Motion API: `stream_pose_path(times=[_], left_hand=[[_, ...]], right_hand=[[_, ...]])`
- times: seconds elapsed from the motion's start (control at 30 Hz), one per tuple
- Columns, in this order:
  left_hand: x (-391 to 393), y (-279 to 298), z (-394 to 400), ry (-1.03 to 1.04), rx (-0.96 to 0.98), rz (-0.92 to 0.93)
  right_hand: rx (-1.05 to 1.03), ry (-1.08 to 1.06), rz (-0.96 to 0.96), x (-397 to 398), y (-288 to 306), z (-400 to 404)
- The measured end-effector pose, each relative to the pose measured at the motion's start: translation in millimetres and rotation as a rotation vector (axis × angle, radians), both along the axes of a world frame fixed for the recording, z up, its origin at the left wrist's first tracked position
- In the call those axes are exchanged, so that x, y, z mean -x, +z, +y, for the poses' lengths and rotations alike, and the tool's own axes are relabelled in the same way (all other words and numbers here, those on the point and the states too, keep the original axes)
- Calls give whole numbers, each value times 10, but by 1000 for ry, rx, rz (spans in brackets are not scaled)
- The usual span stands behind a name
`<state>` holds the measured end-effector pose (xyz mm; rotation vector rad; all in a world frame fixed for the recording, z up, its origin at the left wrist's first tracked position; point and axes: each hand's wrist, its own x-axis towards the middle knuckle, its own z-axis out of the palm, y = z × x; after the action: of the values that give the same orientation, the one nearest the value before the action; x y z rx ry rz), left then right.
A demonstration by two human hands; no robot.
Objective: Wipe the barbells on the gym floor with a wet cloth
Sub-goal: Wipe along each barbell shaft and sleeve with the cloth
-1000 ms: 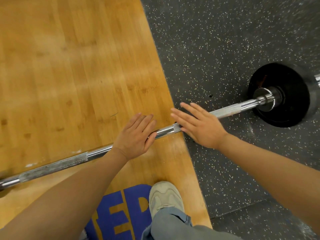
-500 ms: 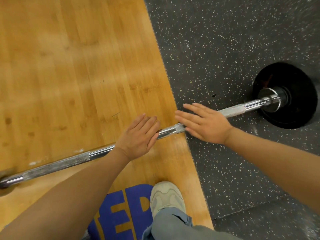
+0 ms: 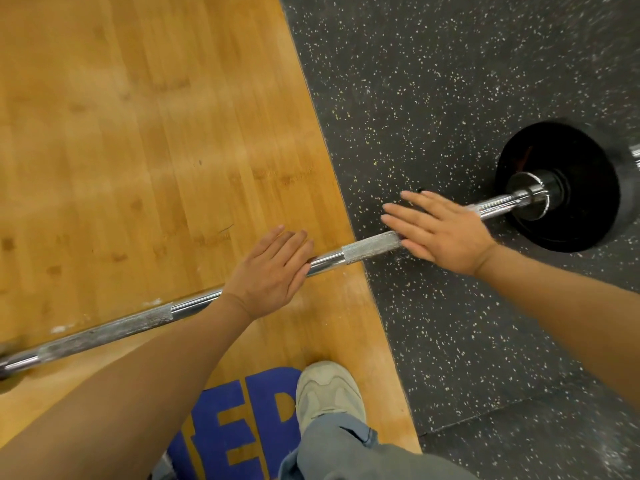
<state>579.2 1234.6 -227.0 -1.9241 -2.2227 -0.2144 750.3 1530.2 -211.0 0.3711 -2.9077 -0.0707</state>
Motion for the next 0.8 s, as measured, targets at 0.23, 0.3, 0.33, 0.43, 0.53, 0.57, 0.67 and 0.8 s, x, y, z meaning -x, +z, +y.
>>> stream_pose_path(times=[0.23, 0.3, 0.33, 0.43, 0.53, 0.57, 0.67, 0.8], left_hand=[[35, 8, 3, -1, 4, -9], [26, 7, 2, -14, 4, -1], [19, 4, -2, -16, 5, 1], [6, 6, -6, -13, 10, 10], [-9, 27, 2, -13, 12, 15], [-9, 33, 6, -14, 10, 14], [14, 37, 8, -21, 1, 15], [16, 32, 5, -29, 6, 3]], right_hand=[[18, 214, -39, 193, -13, -245], [-19, 220, -43, 30, 51, 105], [-29, 193, -51, -69, 78, 275], [-18, 65, -53, -256, 106, 466], [15, -102, 15, -158, 38, 176], [37, -125, 36, -93, -2, 26], [62, -48, 77, 138, -122, -446], [50, 142, 37, 233, -89, -494]])
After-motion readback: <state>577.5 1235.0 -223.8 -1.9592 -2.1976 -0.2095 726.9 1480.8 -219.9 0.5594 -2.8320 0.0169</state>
